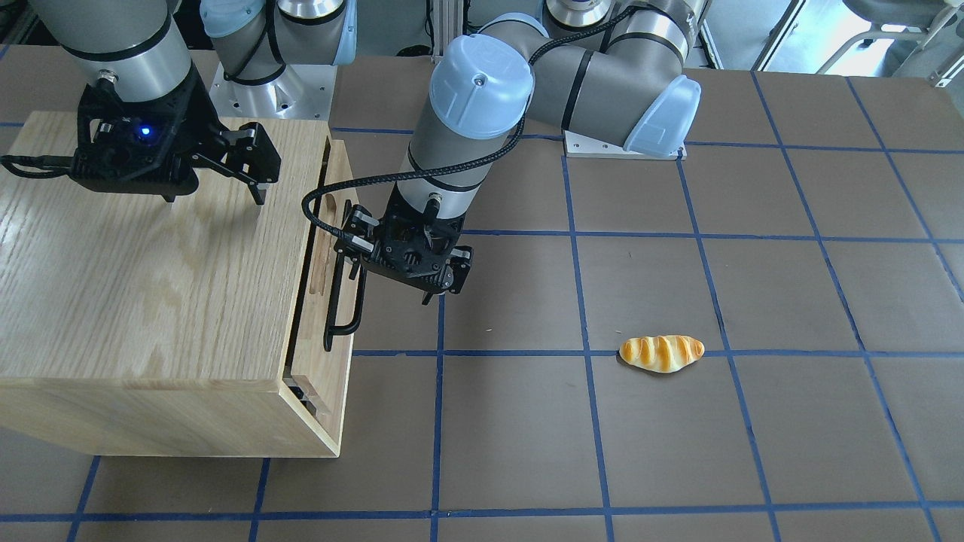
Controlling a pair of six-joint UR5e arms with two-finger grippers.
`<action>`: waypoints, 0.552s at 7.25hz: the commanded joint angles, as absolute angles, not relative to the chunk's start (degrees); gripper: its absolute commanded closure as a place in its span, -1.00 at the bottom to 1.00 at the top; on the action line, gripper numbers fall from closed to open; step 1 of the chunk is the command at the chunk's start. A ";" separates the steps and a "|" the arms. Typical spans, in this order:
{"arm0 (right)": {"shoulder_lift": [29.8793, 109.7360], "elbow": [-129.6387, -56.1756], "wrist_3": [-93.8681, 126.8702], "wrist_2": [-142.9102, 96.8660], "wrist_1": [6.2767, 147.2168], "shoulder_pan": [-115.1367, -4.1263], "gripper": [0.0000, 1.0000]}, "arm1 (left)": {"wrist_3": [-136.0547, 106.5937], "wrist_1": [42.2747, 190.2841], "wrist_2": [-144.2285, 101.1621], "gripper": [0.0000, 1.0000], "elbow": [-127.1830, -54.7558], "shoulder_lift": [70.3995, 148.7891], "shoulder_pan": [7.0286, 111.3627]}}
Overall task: Open upper drawer
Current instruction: 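Pull the drawer outward by its handle with the left gripper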
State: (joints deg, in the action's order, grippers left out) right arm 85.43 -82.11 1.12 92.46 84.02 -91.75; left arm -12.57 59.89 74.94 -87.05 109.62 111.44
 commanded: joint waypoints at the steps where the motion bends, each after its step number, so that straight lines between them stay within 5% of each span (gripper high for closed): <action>1: 85.43 -82.09 1.05 92.46 84.02 -91.76 -1.00 | -12.57 60.56 75.06 -1.00 -87.01 109.25 111.27; 4: 85.43 -82.09 1.06 92.46 84.02 -91.76 -1.00 | -12.13 60.56 76.89 -1.00 -87.01 109.25 111.09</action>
State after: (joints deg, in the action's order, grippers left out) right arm 85.43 -82.12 1.09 92.46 84.02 -91.76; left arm -12.46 60.54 75.97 -87.01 109.34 111.19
